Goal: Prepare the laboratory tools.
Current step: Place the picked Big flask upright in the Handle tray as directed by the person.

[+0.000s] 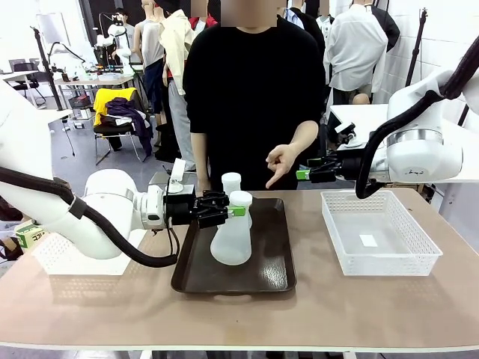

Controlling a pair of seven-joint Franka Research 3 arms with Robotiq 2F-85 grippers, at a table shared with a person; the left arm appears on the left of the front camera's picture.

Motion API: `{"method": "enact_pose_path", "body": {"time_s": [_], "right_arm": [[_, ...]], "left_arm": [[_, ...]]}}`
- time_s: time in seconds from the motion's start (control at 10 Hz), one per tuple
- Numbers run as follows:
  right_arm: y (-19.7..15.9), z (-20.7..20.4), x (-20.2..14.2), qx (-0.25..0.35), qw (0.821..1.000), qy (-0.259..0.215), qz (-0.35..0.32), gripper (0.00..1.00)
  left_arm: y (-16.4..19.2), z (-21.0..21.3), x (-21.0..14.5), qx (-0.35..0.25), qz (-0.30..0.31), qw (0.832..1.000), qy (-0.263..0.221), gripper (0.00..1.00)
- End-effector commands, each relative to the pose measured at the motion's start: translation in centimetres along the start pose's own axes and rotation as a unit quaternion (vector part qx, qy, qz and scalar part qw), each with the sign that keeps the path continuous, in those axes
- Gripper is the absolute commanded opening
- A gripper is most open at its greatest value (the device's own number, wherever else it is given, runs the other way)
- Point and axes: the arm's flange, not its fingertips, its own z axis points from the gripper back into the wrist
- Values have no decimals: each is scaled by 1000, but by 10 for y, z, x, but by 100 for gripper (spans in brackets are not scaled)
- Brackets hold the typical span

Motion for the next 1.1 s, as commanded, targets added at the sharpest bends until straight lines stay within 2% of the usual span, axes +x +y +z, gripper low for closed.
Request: {"method": "enact_pose_path", "body": {"time_s": [0.0, 0.5, 0.8, 1.0], "right_arm": [[-2, -1, 1, 6, 1000, 8, -4, 100], [-2, -1, 1, 6, 1000, 8, -4, 100], [-2, -1, 1, 6, 1000, 8, -4, 100], [-2, -1, 1, 6, 1000, 8, -4, 100]], "left_arm": [[5, -5, -4, 12, 11, 1000, 7, 0], [-3, -7, -4, -5, 5, 1000, 22, 98], [-19, -4, -1, -10, 5, 995, 96, 100], [-20, -1, 1, -2, -6, 994, 114, 100]]}}
